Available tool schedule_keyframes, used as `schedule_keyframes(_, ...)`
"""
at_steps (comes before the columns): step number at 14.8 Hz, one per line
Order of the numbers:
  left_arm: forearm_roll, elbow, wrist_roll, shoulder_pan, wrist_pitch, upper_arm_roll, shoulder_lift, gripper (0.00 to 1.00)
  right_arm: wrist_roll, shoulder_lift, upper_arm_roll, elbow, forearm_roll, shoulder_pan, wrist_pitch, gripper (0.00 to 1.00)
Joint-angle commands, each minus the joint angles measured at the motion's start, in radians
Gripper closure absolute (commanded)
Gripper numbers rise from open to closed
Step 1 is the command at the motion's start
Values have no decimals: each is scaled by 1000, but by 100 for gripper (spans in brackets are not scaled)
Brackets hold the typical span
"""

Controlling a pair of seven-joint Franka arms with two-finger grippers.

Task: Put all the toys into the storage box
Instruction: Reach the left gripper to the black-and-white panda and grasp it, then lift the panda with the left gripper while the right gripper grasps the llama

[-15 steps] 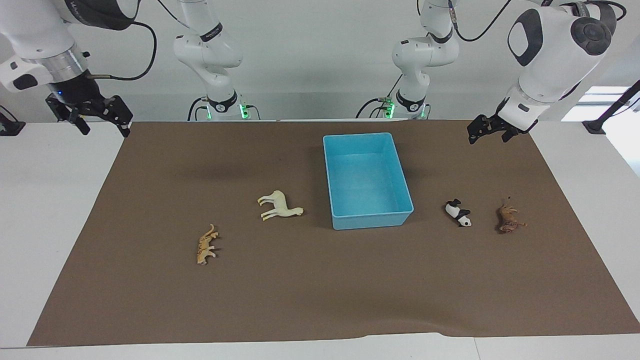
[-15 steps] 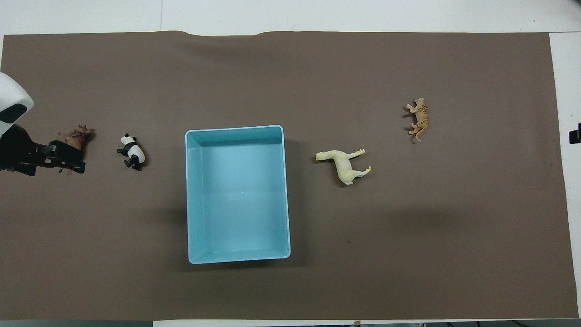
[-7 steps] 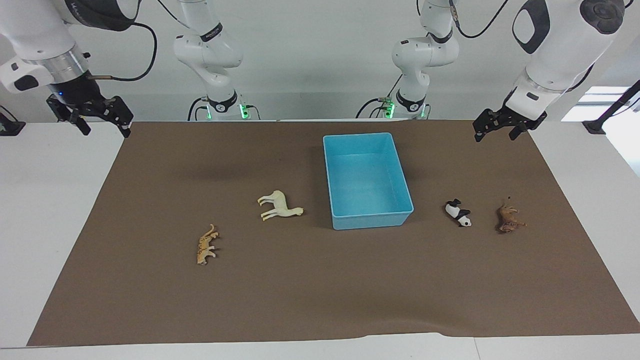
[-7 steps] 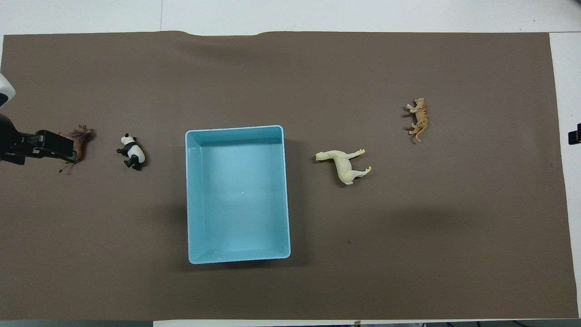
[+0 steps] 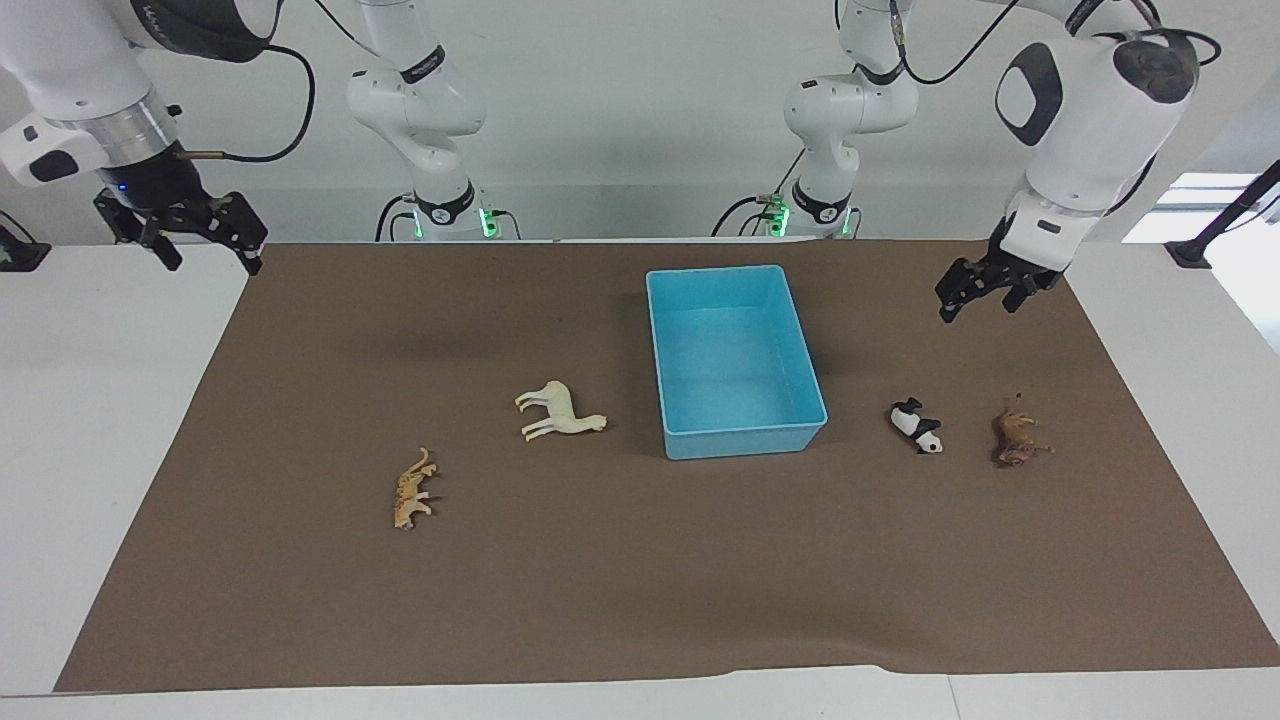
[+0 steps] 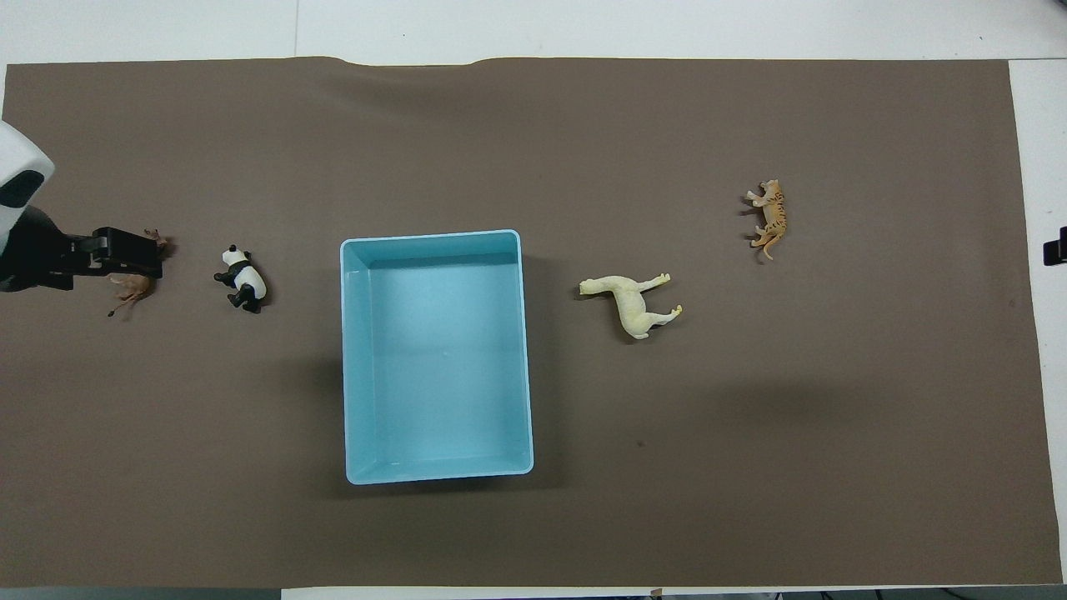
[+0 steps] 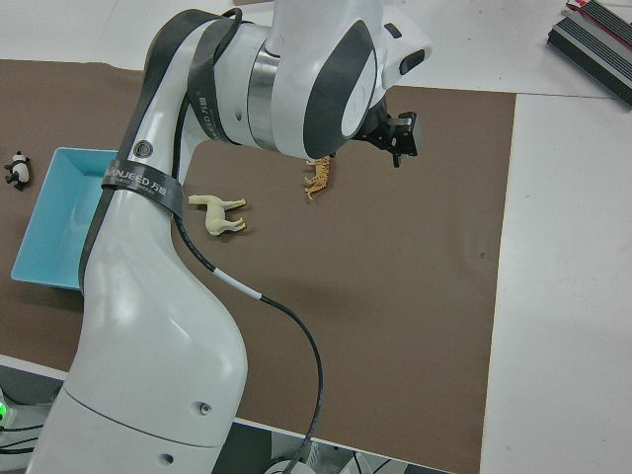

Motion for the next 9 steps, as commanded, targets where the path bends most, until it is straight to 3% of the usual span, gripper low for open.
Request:
schedule_keyframes(1, -8, -62, -45, -34, 176, 11, 88, 0, 8, -51, 14, -85, -6, 40, 14, 0)
schedule_keyframes(4, -6, -121, -40, -3, 338, 14, 168, 0, 10, -42, 15, -153, -3, 176, 43, 0)
schedule_keyframes(7, -5, -290, -37, 6, 518, 16, 155, 0, 2, -26, 15, -288, 12, 250, 261, 0)
schedule_keyframes(9, -5, -319, -42, 2, 518, 16, 152, 0, 5, 45, 15, -308, 22, 313, 344, 0)
